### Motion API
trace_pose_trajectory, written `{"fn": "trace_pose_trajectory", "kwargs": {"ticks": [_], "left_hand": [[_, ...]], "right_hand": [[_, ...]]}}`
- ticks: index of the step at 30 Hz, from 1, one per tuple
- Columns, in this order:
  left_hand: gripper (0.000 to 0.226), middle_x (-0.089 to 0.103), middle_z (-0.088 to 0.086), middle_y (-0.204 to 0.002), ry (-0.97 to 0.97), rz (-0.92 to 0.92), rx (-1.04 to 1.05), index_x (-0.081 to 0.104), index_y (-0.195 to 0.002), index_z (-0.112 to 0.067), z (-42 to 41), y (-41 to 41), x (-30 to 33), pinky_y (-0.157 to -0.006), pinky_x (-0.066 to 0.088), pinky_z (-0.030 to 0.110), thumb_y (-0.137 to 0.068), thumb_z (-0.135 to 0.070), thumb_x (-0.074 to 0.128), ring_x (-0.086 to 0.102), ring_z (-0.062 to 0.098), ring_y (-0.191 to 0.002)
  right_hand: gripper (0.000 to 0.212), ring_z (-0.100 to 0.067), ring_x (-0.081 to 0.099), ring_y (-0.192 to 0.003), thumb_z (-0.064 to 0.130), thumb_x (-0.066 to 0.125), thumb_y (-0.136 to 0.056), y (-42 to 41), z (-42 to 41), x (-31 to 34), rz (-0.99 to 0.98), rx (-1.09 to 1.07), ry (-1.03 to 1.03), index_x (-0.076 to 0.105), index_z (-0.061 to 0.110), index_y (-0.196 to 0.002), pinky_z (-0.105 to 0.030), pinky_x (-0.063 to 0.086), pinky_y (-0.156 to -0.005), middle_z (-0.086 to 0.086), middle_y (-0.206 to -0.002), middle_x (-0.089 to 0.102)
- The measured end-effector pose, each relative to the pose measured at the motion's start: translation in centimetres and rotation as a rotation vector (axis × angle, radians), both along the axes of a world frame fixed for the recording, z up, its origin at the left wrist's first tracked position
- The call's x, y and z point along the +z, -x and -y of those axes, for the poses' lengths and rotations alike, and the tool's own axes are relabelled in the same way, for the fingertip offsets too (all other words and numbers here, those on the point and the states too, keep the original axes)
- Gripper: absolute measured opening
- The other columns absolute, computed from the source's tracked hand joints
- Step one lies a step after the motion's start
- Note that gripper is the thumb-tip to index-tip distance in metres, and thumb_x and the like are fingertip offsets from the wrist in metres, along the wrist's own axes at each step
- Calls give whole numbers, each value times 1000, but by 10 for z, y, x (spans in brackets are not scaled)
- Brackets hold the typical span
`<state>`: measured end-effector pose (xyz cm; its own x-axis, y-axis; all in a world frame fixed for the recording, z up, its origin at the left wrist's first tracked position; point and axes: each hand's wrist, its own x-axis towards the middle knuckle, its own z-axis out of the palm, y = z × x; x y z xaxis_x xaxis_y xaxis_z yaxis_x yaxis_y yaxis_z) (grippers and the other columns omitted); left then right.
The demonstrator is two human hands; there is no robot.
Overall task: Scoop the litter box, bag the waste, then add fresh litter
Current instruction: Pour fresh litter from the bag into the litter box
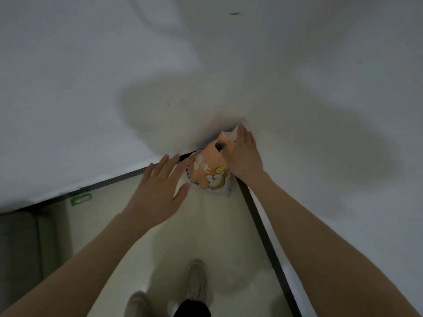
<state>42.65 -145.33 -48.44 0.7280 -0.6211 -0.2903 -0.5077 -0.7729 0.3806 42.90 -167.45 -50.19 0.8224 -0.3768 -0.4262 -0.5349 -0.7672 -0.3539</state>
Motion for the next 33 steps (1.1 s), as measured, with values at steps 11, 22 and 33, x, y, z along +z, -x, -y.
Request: {"fn": "trace_pose_trajectory", "kwargs": {"ticks": [11, 22, 33], "left_hand": [[75, 13, 2, -156, -37, -183, 75, 14, -148, -22, -10, 15, -10, -116, 8, 37, -81, -55, 3, 4, 20, -145], [40, 38, 2, -144, 187, -532, 438, 39, -138, -16, -23, 44, -2, -98, 20, 10, -98, -14, 35, 37, 15, -131], [66, 36, -2, -145, 275, -714, 410, 31, -142, -26, -83, 112, 16, -105, 35, 29, -85, -27, 64, 41, 17, -129]], "right_hand": [[19, -28, 56, -100, 13, 48, -95, 10, -21, -8, -113, -59, -339, 63, 15, -107, -29, 43, -84, -13, -110, 63], [36, -6, 34, -53, 11, 48, -90, 66, -61, 17, -235, 269, -272, 30, 21, -60, -16, 28, -50, 6, -61, 38], [40, -1, 38, -49, 8, 45, -91, 99, -159, 98, -247, 18, -503, 42, 22, -54, -10, 31, -48, 6, -58, 43]]}}
